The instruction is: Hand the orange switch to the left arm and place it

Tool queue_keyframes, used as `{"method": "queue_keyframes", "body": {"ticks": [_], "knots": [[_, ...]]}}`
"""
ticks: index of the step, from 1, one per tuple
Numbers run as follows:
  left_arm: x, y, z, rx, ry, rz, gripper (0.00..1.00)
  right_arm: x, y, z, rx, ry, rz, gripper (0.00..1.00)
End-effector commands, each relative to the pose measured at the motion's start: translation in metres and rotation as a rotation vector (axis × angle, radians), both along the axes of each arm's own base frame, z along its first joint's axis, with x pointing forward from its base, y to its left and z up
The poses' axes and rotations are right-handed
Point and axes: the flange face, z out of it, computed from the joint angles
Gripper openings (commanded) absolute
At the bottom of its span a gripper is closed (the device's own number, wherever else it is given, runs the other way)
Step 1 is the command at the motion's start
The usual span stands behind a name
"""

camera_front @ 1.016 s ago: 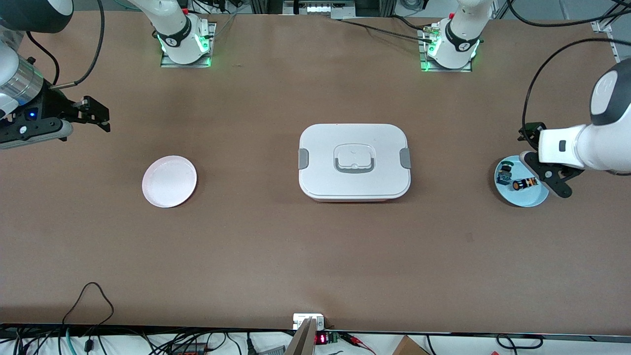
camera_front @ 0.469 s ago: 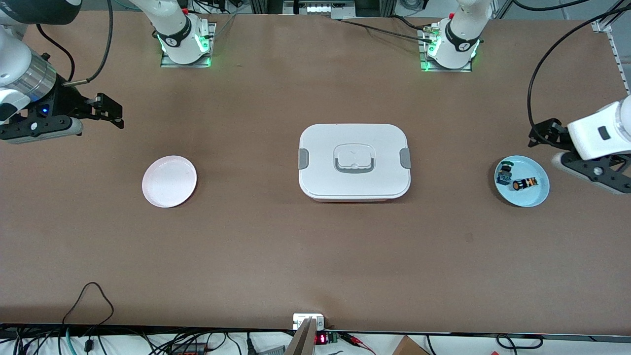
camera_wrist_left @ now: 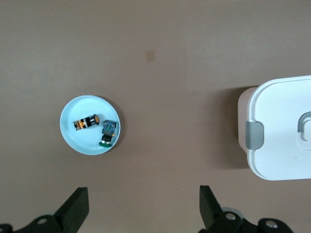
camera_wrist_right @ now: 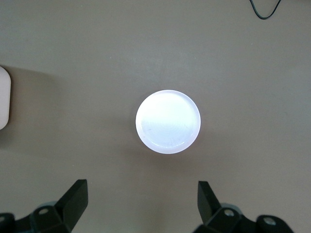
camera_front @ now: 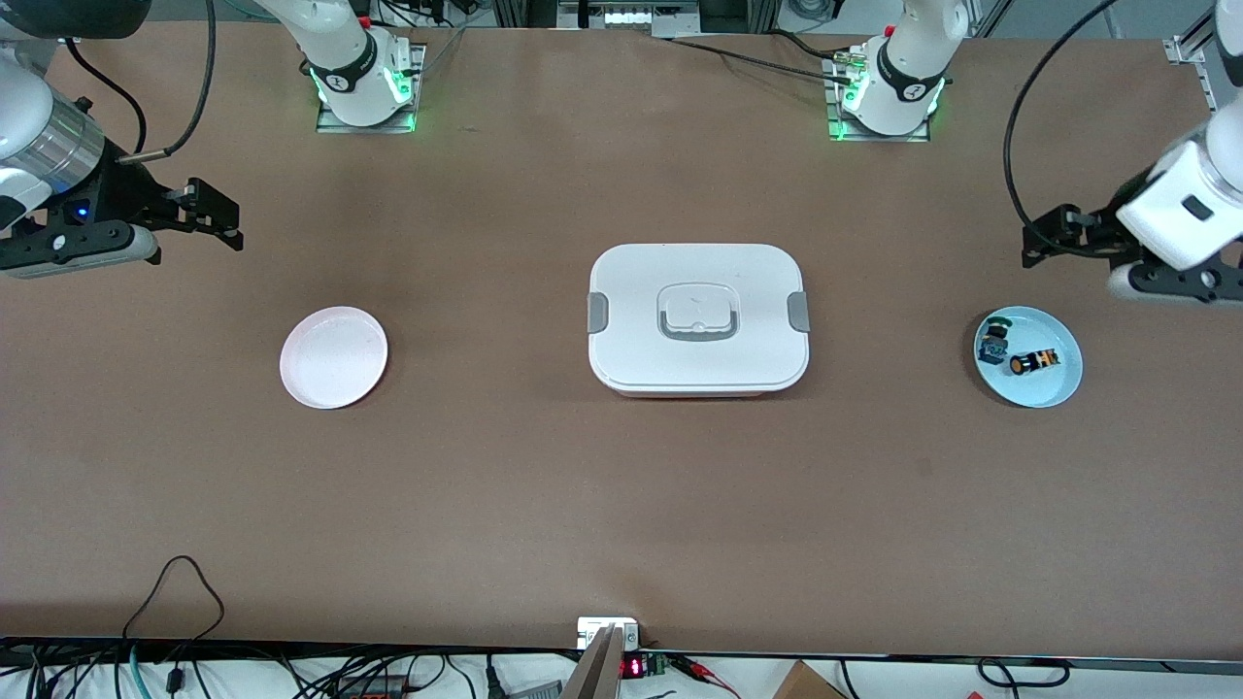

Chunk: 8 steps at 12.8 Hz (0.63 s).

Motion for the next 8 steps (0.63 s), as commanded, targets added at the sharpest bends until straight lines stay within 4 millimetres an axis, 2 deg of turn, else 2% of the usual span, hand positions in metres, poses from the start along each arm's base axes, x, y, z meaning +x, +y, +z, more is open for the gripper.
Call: {"method": "queue_keyframes", "body": {"ticks": [1,3,8], "knots": [[-0.0214,0.0052,-0.002,-0.009,-0.028,0.025,1.0,0.0009,0.0008,0.0074,0.003,-0.009,-0.008,1.0],[-0.0237,0.005,-0.0018,-0.003,-0.025,0.026,1.0,0.0009,0.0008,0.0074,0.003,-0.009,-0.008,1.0],[-0.0154,0.005,0.0009,-0.002,-0.017,0.02,1.0,0.0019,0.0002,0.0058,0.005,-0.008,-0.01,1.0]]}}
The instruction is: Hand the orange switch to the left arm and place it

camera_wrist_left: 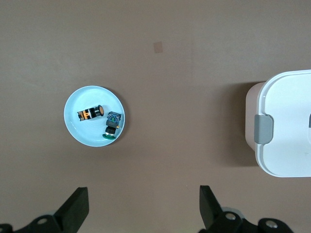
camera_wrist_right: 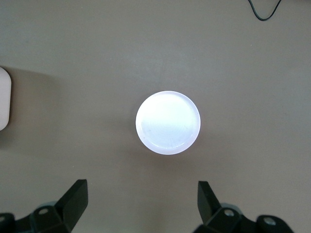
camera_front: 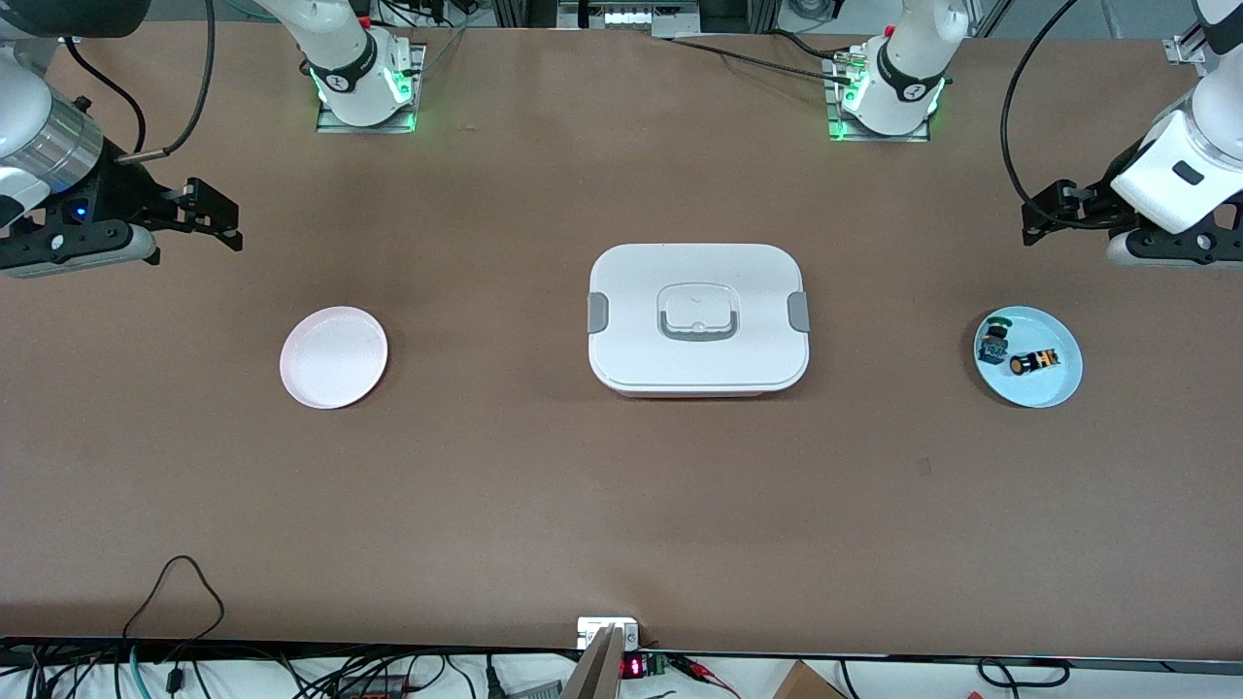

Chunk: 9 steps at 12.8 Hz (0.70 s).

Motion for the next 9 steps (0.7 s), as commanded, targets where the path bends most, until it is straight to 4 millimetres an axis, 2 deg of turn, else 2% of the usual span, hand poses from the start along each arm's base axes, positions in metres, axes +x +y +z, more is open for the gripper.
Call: {"method": "queue_keyframes", "body": {"ticks": [1,9], "knots": [[0.0022,-0.0027,0.0053,-0.01,-0.012,0.003,1.0,0.0015,0.0,0.0051,0.005,-0.005,-0.01,1.0],[0.0032,0.0014,0.0049,-0.02,-0.01,0.01,1.0,-0.0003,0.008,0.0066,0.0,-0.007,0.006,1.0]]}}
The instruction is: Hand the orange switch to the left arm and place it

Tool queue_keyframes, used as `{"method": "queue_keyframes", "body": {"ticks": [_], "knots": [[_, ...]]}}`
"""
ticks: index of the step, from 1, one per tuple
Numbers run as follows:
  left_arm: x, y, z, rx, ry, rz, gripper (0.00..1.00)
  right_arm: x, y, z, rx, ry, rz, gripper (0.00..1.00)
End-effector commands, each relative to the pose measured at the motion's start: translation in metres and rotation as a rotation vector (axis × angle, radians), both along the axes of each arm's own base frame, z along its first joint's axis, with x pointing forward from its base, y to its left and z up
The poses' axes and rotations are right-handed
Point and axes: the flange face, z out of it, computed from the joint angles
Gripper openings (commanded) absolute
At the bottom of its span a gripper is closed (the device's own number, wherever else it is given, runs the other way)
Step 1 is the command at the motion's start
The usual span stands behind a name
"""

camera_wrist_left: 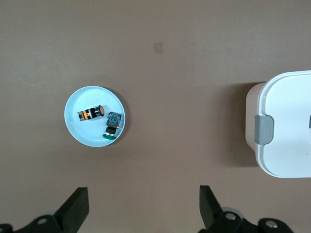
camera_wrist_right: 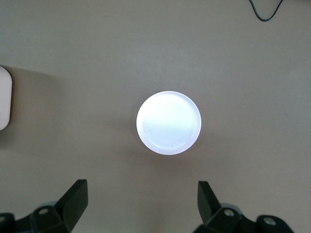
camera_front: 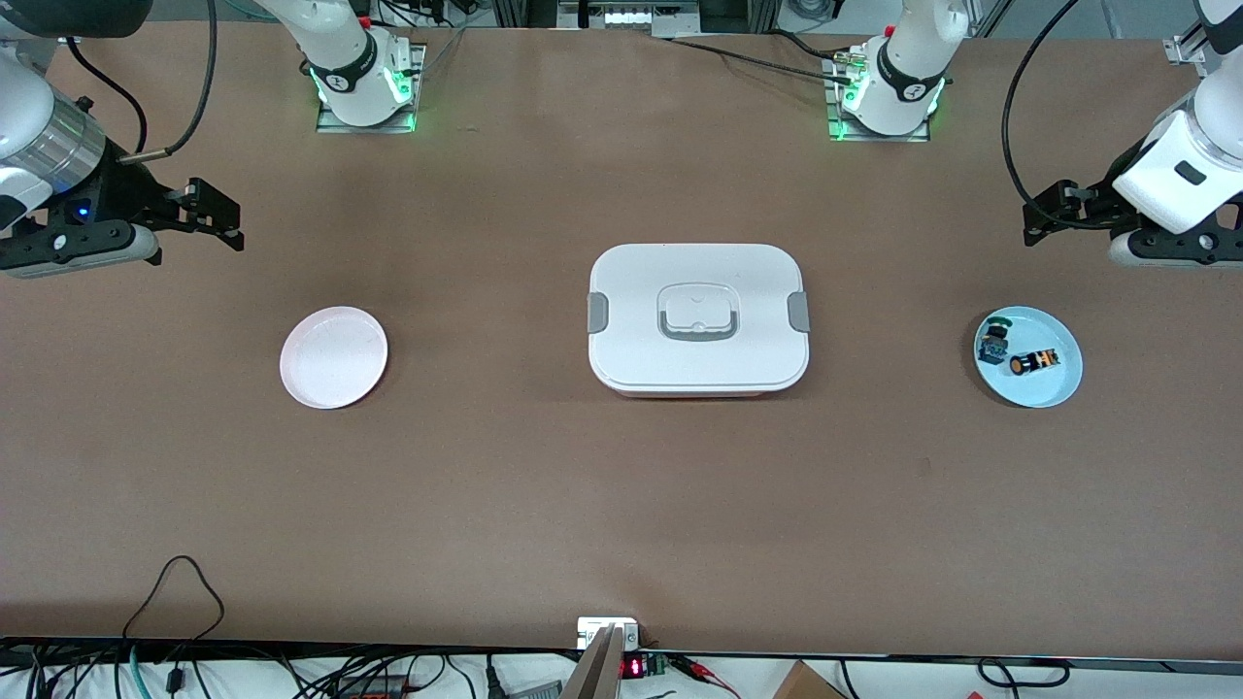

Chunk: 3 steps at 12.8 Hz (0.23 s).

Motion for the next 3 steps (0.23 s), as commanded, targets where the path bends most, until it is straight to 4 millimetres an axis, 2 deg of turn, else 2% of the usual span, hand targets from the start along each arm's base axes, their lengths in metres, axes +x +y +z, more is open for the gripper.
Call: {"method": "queue_keyframes", "body": {"ticks": [1,3], "knots": [[0.0023,0.0003,0.0042,-0.019,-0.003,0.008,1.0,0.0,0.0041,0.0065,0.002,-0.007,-0.002,1.0],[0.0005,0.0012,0.0036,-0.018,0.013,0.01,1.0,-0.0008,0.0048,0.0071,0.0,-0.005,0.0,1.0]]}}
